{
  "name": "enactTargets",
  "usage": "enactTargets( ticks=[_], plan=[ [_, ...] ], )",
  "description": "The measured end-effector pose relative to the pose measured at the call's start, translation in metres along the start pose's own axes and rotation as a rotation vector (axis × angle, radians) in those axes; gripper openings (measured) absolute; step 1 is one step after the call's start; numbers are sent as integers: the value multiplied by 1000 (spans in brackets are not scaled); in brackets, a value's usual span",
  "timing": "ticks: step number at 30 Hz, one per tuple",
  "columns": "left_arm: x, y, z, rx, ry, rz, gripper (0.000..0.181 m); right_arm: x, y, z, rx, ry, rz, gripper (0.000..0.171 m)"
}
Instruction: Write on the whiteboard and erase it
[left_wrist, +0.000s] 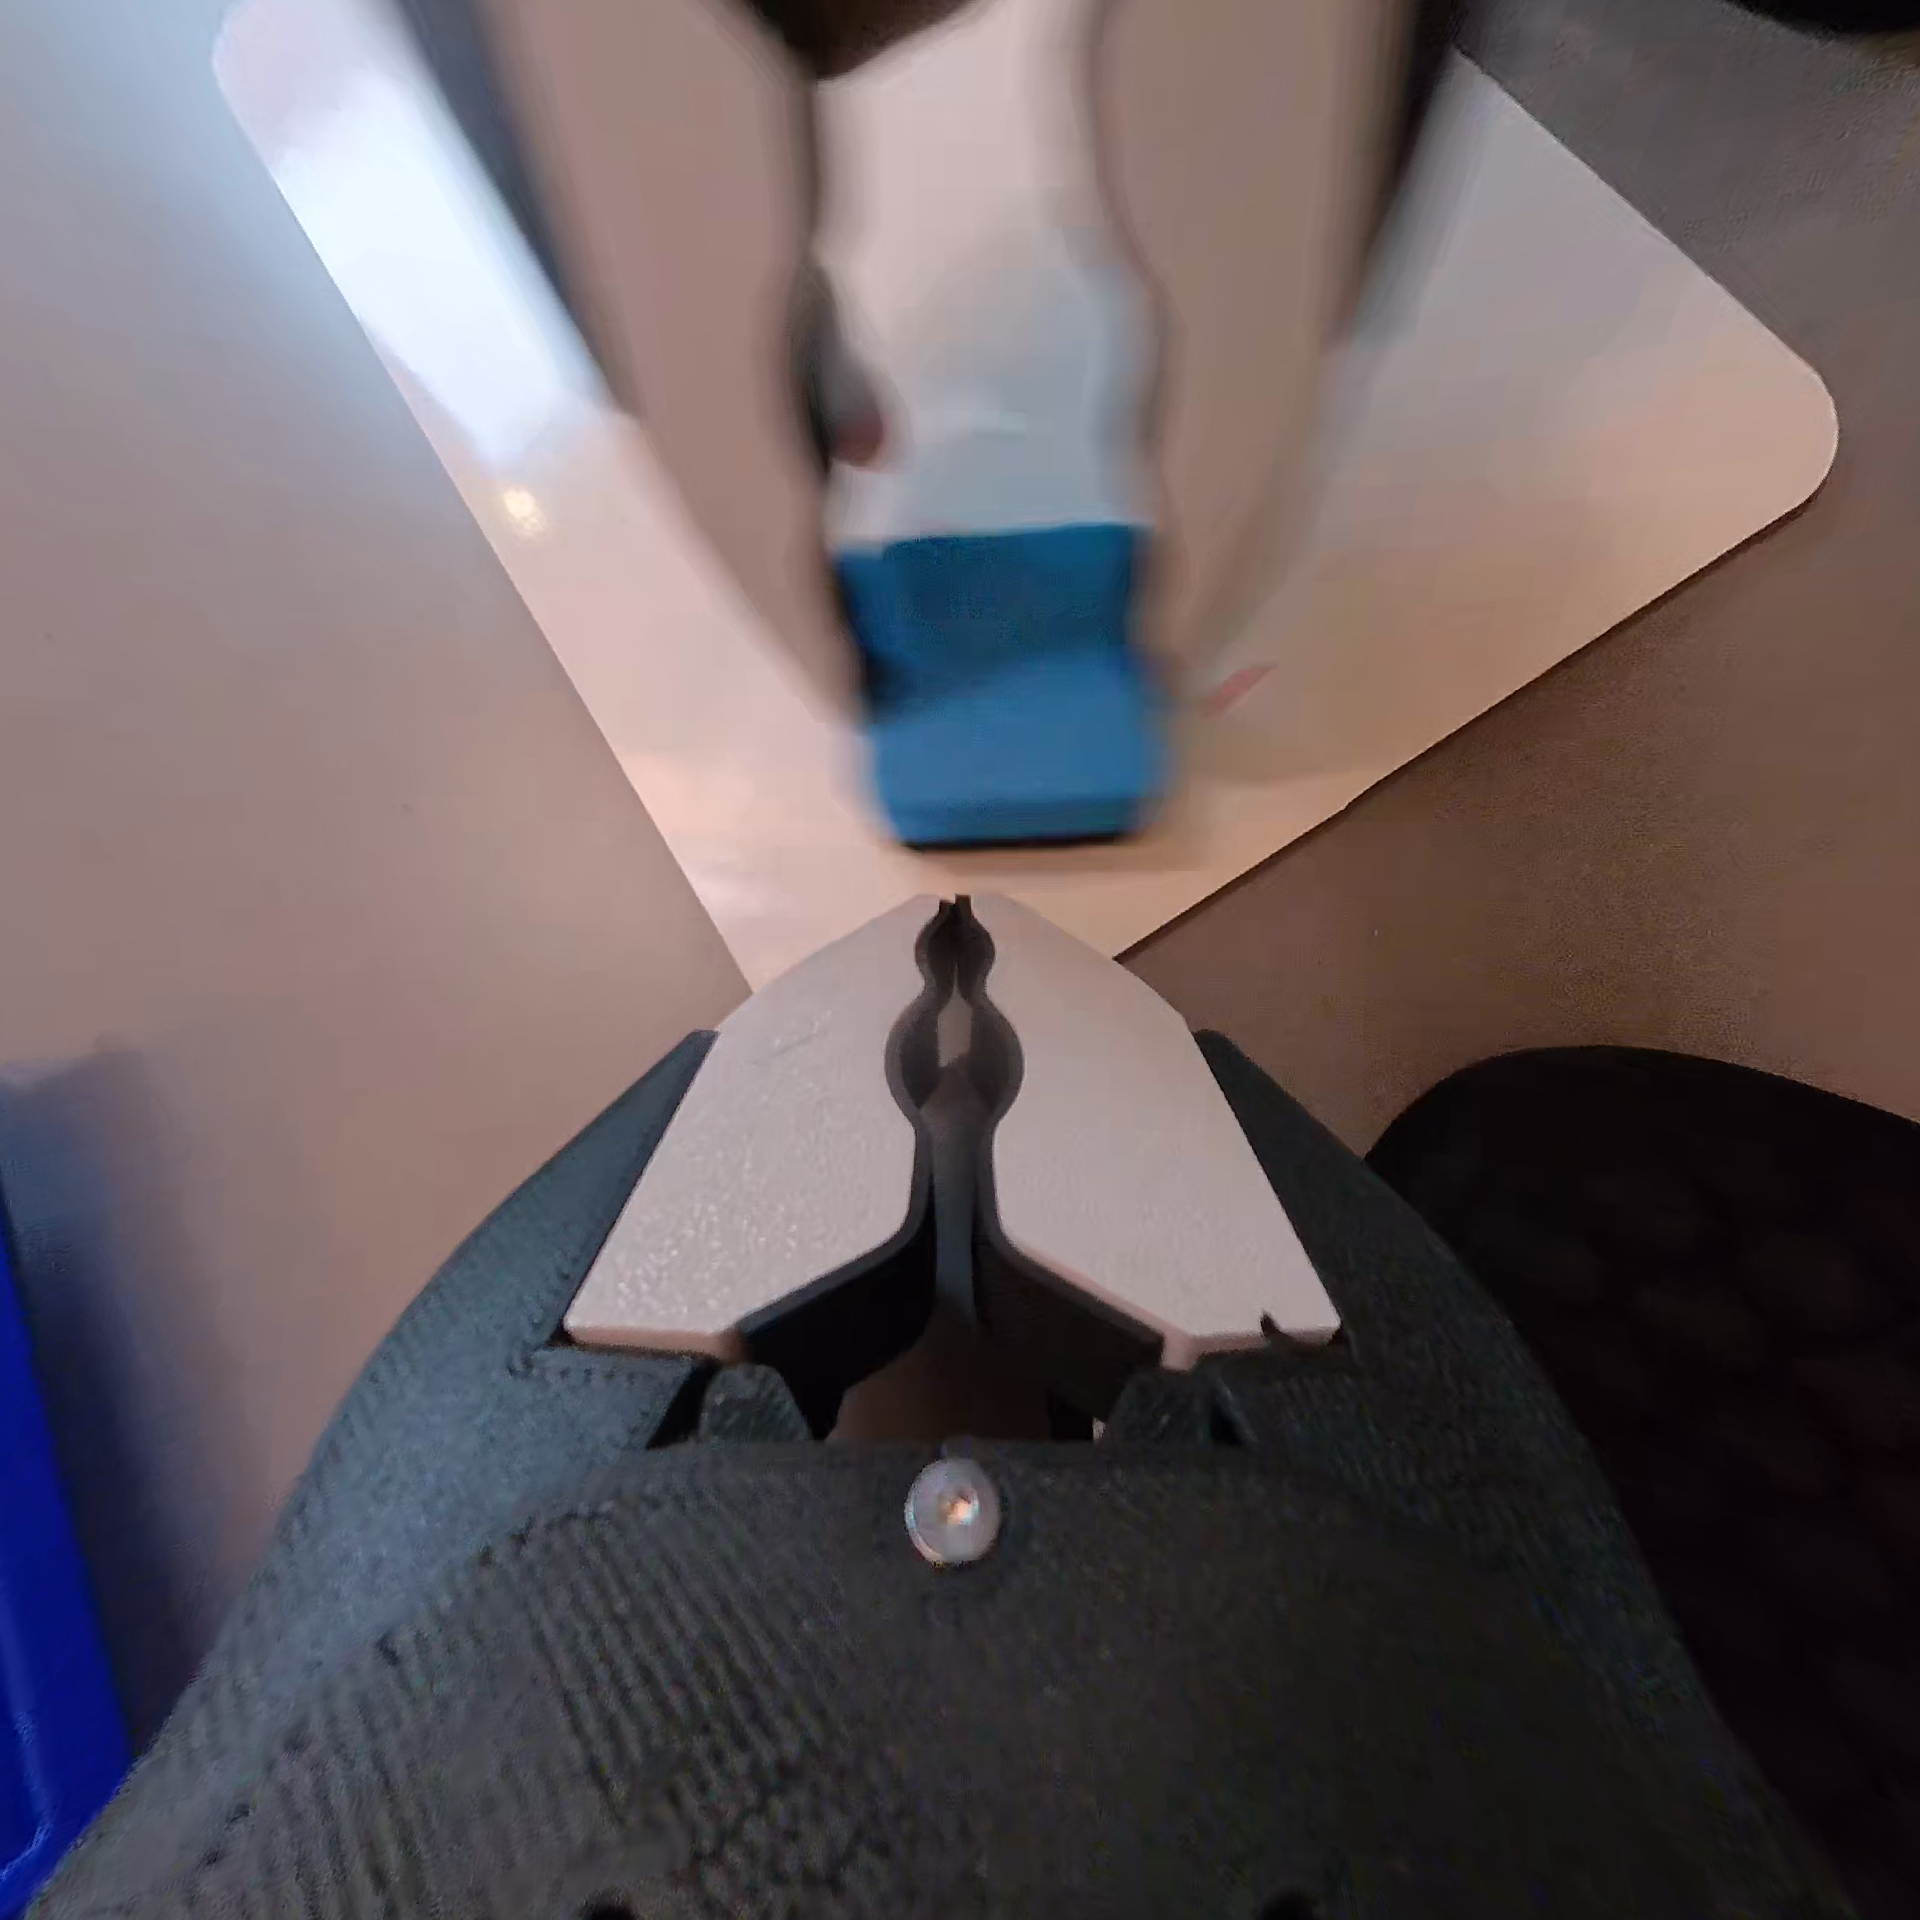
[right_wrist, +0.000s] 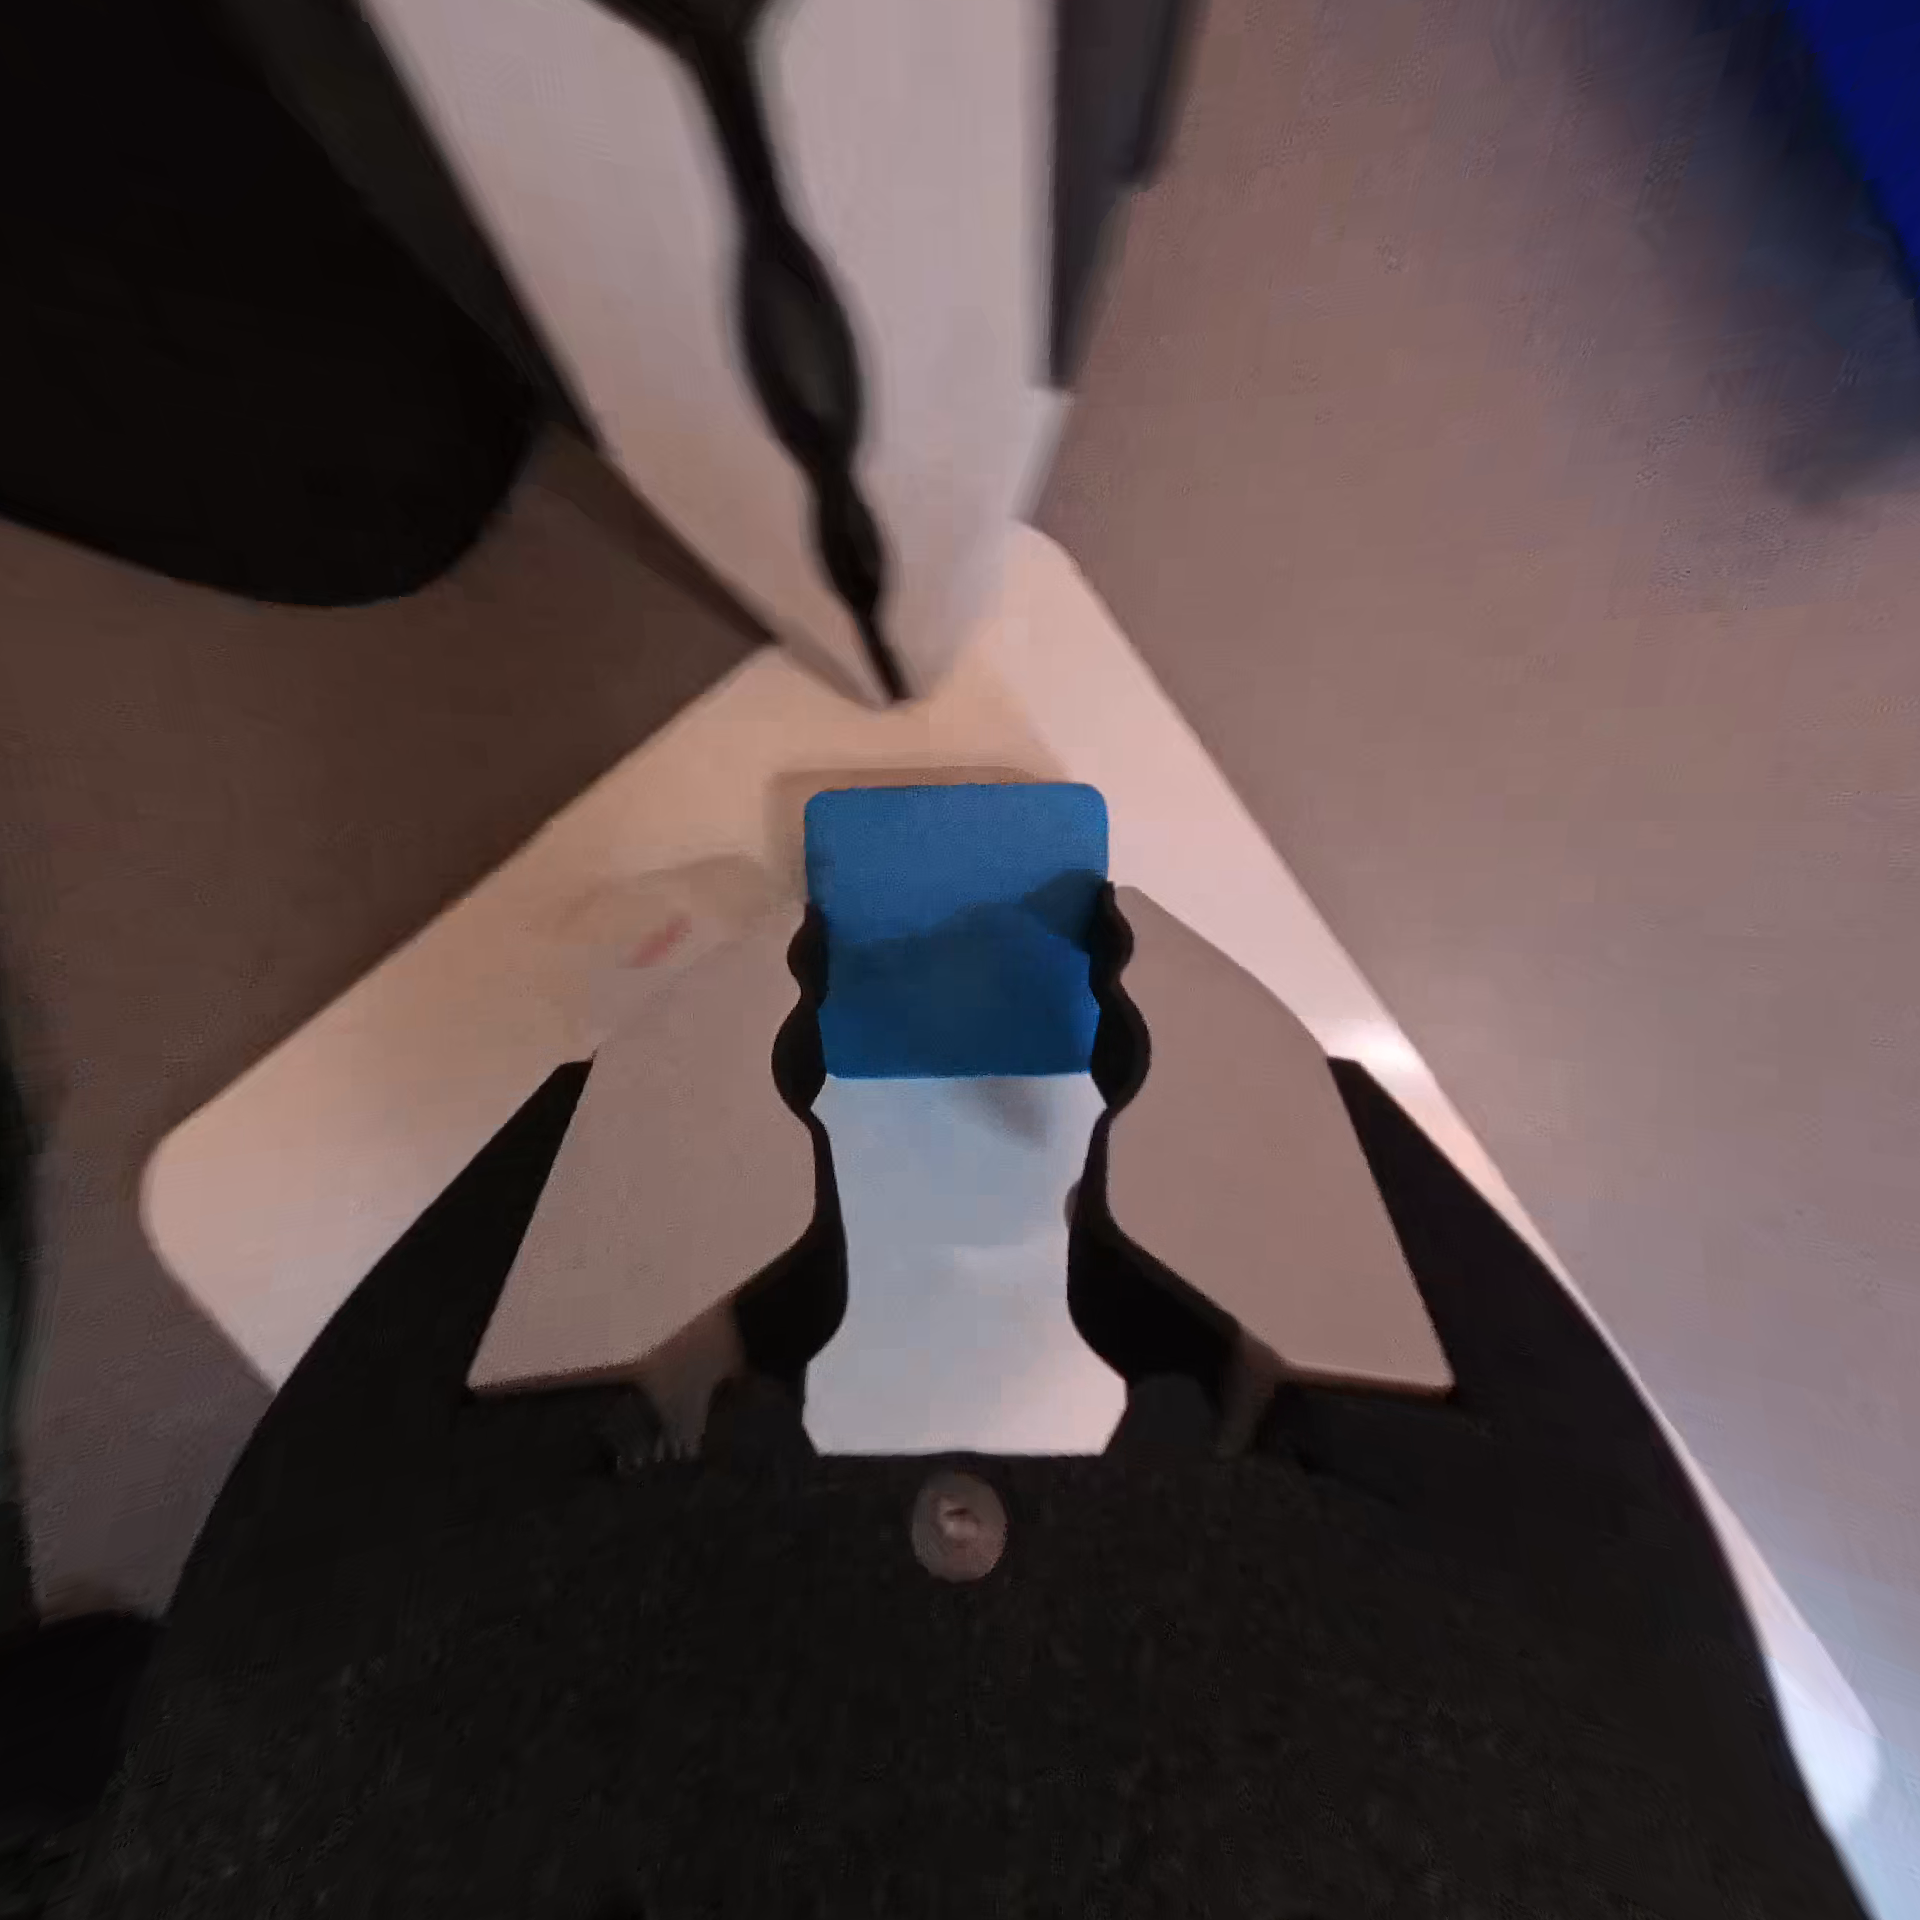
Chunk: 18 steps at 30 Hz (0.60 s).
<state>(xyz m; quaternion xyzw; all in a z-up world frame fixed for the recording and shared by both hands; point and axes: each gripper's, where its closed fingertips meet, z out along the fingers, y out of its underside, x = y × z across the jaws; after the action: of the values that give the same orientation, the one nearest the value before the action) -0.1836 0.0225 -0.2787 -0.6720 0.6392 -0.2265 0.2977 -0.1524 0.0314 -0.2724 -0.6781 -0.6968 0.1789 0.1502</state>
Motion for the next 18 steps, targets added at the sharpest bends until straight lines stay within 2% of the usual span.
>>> enactTargets(
  ticks=[2, 3, 4, 6, 8, 10, 12, 13, 14, 16, 18],
  plan=[
    [0, 0, 0, -2, 0, 0, 1, -59, 2, 0, 6, -112, -92, 50],
    [0, 0, 0, -2, -2, 1, 1, -73, 12, -4, -9, -115, -124, 50],
    [0, 0, 0, -3, -3, 2, 0, -69, 23, -10, -31, -96, -119, 50],
    [0, 0, 0, -5, -3, 1, 0, -25, 37, -19, -76, -10, -6, 50],
    [0, 0, 0, -4, -7, 5, 0, 0, 21, -12, -40, 15, 38, 50],
    [0, 0, 0, -4, -4, 3, 0, -34, 0, 0, 0, -33, -67, 50],
    [0, 0, 0, -5, -4, 3, 0, -74, 9, -3, -7, -98, -133, 50],
    [0, 0, 0, -5, -4, 3, 0, -76, 22, -10, -28, -106, -118, 50],
    [0, 0, 0, -6, -3, 3, 0, -63, 35, -18, -55, -88, -58, 50],
    [0, 0, 0, -8, -5, 4, 0, -1, 51, -27, -108, 46, 54, 50],
    [0, 0, 0, -9, -8, 5, 0, 37, 32, -19, -40, 75, 149, 50]
  ],
)
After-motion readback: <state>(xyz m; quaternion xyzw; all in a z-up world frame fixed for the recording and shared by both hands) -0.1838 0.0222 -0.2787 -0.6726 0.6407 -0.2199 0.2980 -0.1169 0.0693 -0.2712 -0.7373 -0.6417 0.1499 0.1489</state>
